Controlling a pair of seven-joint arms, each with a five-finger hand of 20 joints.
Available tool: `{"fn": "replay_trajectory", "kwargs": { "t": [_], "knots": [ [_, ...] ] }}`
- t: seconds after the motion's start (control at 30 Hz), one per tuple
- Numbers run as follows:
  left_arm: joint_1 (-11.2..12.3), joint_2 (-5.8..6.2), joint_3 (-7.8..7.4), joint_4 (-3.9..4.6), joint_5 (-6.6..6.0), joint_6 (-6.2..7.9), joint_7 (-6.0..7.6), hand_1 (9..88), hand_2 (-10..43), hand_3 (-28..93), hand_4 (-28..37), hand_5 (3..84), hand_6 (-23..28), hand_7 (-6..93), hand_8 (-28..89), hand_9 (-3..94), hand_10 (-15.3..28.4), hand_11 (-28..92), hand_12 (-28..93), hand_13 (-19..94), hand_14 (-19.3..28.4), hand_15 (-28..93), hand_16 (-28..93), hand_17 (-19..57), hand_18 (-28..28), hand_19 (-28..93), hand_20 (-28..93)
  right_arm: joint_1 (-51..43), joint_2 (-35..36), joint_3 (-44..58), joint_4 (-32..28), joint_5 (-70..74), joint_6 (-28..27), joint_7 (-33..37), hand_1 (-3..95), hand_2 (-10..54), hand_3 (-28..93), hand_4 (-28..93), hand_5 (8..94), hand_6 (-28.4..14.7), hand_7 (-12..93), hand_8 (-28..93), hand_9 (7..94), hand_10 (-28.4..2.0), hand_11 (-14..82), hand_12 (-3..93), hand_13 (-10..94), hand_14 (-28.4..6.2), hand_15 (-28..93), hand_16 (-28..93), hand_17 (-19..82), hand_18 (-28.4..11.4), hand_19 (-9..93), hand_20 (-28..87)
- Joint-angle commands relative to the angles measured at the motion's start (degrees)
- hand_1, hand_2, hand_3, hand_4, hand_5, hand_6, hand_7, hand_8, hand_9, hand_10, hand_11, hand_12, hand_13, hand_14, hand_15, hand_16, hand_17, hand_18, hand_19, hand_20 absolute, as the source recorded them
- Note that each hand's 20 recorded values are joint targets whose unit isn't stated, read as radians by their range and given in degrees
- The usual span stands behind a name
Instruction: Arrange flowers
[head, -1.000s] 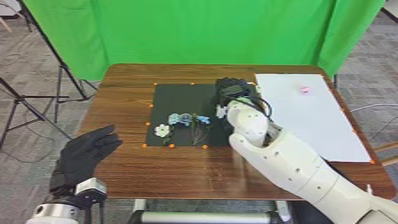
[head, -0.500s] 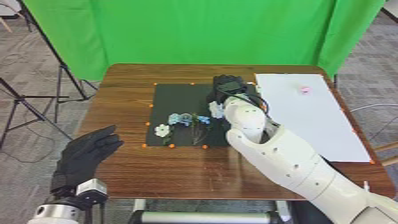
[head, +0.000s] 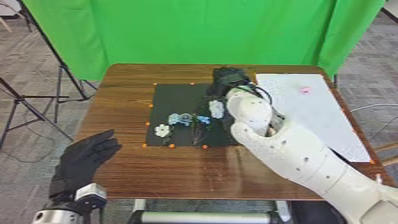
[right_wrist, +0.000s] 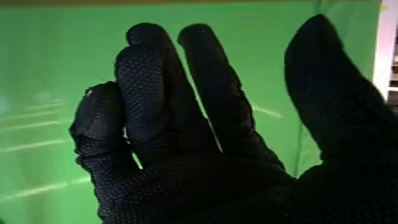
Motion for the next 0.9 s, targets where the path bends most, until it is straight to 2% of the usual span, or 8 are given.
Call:
{"fn": "replay_trajectory", "kwargs": {
  "t": [0.03,0.1,0.2,0.43,0.57,0.6,0.83,0.9],
  "knots": [
    [-0.13,0.12,1.21,-0.27,-0.33,0.42,0.53,28.4,8.2,80,-16.3,51.1,16.2,15.2,-9,43.3,23.8,41,8,32,28.4,65,-16,-9.9,21.8,61,12,2.56,11.70,4.65,-1.48,3.86,-4.53,-4.35,25.0,1.8,87,-24,54.6,-8.1,17,-12,50.9,-22.8,33.6,18.6,40,-21.3,81,18,22,-23.0,89,44],
    [0.25,0.71,1.45,-0.36,-1.04,0.93,1.51,28.4,8.2,80,-16.2,51.1,16.2,15.2,-9,43.3,23.8,41,8,32,28.4,65,-16,-9.9,21.8,61,12,1.76,13.33,7.06,-0.57,3.79,-6.70,-5.43,24.2,3.7,89,-23,51.9,-7.7,18,-12,48.3,-22.8,30.9,18.1,37,-21.6,81,18,22,-22.0,89,45],
    [-0.19,-0.92,1.30,-0.23,0.37,0.12,-0.01,28.4,8.1,80,-16.1,51.2,16.2,15.3,-9,43.3,23.9,41,8,32,28.4,65,-16,-9.8,21.8,61,12,0.28,16.98,9.82,0.05,4.89,-8.98,-5.82,23.8,4.2,90,-23,50.7,-7.8,17,-12,47.3,-22.7,28.1,17.7,36,-21.7,80,17,21,-21.7,88,45],
    [-0.88,-2.67,1.24,-0.11,1.89,-0.76,-1.73,28.3,8.1,80,-16.2,51.1,16.2,15.2,-9,43.2,23.9,41,8,32,28.4,65,-16,-9.9,21.8,61,12,-4.11,19.80,17.28,3.27,5.73,-12.26,-5.41,22.2,3.5,90,-24,46.1,-7.8,16,-12,43.7,-22.5,22.1,17.4,34,-22.1,79,16,20,-21.2,87,46],
    [-1.76,-4.00,1.54,0.11,3.10,-1.65,-3.20,28.4,8.1,80,-16.3,51.1,16.2,15.2,-9,43.3,23.8,41,8,32,28.4,65,-15,-9.9,21.8,61,12,-5.64,18.68,20.04,5.48,4.77,-13.32,-4.99,21.7,3.5,90,-24,44.9,-8.0,15,-11,42.4,-22.4,20.5,17.4,33,-22.4,79,16,20,-21.2,87,47],
    [-1.83,-3.63,1.86,0.20,2.64,-1.54,-2.67,28.3,8.1,80,-16.2,51.1,16.2,15.2,-9,43.2,23.8,41,8,32,28.4,65,-15,-9.8,21.7,61,12,-5.85,18.15,20.55,6.10,4.64,-13.36,-5.15,21.7,3.5,90,-24,44.5,-7.9,15,-11,41.7,-22.3,20.1,17.4,33,-22.5,79,16,20,-21.3,87,47],
    [-3.28,-6.56,2.47,1.02,4.58,-3.42,-4.65,28.3,8.0,80,-16.3,51.1,16.3,15.2,-9,43.2,23.9,41,8,32,28.4,65,-16,-9.9,21.8,61,12,-6.38,14.46,20.82,9.80,2.40,-13.28,-6.28,21.4,3.4,90,-24,42.4,-7.3,15,-12,38.9,-21.3,16.8,16.5,31,-22.7,79,16,18,-21.4,86,48],
    [-3.79,-5.61,2.94,1.11,4.00,-3.26,-4.22,28.3,8.1,80,-16.3,51.1,16.3,15.1,-9,43.2,23.8,41,8,32,28.4,65,-16,-9.9,21.8,61,11,-6.10,14.19,19.88,10.27,2.37,-12.56,-6.09,21.3,3.3,90,-24,41.7,-7.3,15,-12,38.1,-20.9,15.7,16.3,31,-22.7,79,16,18,-21.3,86,48]
  ]
}}
